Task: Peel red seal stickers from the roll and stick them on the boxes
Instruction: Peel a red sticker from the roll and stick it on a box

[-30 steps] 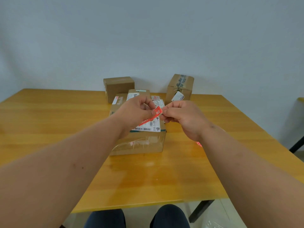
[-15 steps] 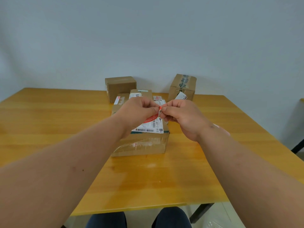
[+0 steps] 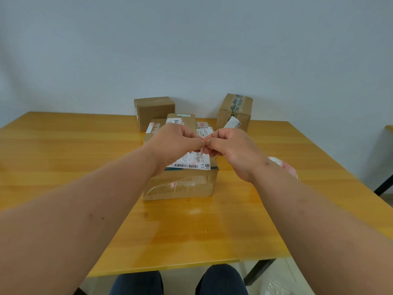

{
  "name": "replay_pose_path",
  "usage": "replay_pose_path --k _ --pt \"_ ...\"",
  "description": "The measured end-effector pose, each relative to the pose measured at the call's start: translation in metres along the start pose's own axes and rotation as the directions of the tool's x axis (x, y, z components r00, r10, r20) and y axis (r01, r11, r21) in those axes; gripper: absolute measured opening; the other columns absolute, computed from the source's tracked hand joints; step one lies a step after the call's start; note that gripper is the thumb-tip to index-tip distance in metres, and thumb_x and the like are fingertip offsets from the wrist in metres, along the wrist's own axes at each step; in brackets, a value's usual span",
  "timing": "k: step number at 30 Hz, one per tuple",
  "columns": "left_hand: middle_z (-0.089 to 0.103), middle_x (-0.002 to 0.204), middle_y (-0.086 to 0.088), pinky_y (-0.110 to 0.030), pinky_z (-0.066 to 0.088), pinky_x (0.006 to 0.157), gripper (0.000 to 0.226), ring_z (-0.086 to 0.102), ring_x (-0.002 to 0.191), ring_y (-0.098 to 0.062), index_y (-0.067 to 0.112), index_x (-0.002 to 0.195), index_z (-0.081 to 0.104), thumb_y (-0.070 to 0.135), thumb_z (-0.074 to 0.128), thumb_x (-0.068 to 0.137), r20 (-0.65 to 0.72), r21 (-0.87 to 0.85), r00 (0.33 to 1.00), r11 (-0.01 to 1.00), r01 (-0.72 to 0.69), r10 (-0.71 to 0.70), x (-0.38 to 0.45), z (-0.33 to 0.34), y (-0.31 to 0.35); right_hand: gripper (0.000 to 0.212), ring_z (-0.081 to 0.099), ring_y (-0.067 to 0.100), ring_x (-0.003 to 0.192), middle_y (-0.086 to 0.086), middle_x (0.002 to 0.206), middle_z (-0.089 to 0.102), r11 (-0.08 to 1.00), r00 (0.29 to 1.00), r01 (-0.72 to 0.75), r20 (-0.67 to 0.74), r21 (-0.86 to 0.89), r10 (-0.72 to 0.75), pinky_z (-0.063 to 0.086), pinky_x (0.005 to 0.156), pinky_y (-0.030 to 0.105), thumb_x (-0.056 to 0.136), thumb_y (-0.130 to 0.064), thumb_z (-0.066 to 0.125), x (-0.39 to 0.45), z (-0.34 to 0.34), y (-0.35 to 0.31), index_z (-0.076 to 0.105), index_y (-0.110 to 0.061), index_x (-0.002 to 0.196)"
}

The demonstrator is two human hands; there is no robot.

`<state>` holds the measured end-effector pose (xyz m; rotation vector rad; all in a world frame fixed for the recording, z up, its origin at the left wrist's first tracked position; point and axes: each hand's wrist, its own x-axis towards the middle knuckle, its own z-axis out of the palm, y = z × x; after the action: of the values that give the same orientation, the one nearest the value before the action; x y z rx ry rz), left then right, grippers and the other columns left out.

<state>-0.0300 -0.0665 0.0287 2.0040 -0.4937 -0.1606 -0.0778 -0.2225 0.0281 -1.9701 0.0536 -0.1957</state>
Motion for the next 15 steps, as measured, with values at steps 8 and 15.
replay_pose_path --k 8,15 --pt "0.056 0.061 -0.010 -0.019 0.035 0.045 0.014 0.036 0.046 -0.007 0.018 0.081 0.077 0.025 0.067 0.086 -0.020 0.124 1.000 0.992 -0.007 0.010 -0.0038 -0.0012 0.0056 0.012 0.061 0.013 0.072 0.002 0.074 0.072 0.998 1.000 0.007 0.006 -0.061 -0.007 0.054 0.083 0.041 0.088 -0.014 0.062 -0.0029 0.0013 -0.0023 0.071 -0.007 0.083" --pt "0.069 0.082 -0.023 -0.031 0.044 0.060 0.011 0.048 0.060 -0.014 0.025 0.083 0.077 0.029 0.068 0.086 -0.016 0.201 0.997 0.977 -0.066 0.071 -0.0024 0.0008 0.0021 0.013 0.061 0.013 0.072 -0.002 0.072 0.072 0.996 0.999 0.012 0.043 -0.084 -0.008 0.053 0.085 0.041 0.091 -0.016 0.063 -0.0059 -0.0009 -0.0009 0.069 -0.014 0.080"
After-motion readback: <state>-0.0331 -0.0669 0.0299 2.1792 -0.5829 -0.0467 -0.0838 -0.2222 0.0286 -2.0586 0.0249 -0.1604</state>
